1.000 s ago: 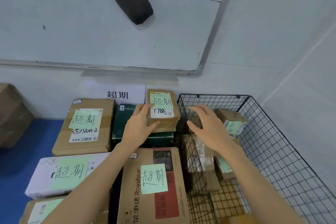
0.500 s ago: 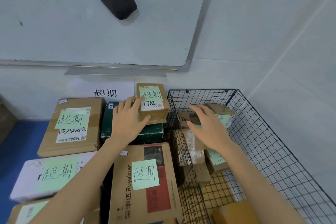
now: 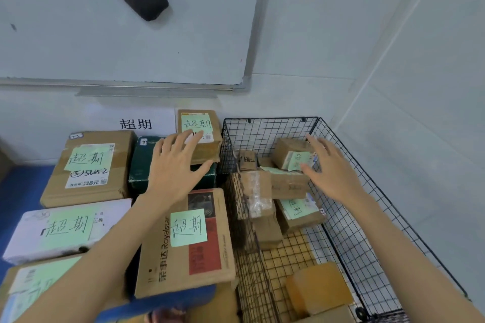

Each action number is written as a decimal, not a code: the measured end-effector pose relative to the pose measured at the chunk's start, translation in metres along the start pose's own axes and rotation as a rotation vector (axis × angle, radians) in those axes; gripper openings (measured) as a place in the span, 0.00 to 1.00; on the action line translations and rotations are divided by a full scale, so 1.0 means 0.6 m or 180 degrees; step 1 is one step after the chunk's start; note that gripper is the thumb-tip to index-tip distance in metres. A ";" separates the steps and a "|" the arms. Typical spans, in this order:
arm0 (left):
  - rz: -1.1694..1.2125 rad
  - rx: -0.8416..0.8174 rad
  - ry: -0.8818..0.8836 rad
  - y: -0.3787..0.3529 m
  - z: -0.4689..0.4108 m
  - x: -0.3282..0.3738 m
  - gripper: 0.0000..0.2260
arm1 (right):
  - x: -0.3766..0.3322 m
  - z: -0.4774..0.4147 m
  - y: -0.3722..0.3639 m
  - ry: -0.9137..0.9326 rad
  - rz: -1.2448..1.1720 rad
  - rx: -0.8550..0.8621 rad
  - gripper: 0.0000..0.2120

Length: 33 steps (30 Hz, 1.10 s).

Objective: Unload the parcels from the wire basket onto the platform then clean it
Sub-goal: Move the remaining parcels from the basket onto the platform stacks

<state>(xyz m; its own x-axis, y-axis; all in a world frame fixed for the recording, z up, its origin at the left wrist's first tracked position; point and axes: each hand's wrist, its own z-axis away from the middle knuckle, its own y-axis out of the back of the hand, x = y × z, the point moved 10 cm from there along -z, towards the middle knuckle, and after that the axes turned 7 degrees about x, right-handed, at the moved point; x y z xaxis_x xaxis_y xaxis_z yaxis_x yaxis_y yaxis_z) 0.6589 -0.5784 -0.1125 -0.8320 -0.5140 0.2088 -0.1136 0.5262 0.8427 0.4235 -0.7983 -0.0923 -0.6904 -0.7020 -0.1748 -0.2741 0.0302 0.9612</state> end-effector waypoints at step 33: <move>0.0085 -0.2926 -0.0145 -0.321 0.184 0.411 0.34 | 0.236 0.176 -0.308 0.0129 -0.0574 -0.2584 0.40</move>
<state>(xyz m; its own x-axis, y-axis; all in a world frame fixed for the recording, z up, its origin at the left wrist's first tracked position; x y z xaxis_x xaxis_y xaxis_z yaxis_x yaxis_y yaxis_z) 0.4159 -0.7320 -0.2782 -0.8509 -0.4720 0.2305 0.3659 -0.2179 0.9048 0.3058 -0.8282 -0.3174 -0.6533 -0.6725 -0.3479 0.2007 -0.5968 0.7769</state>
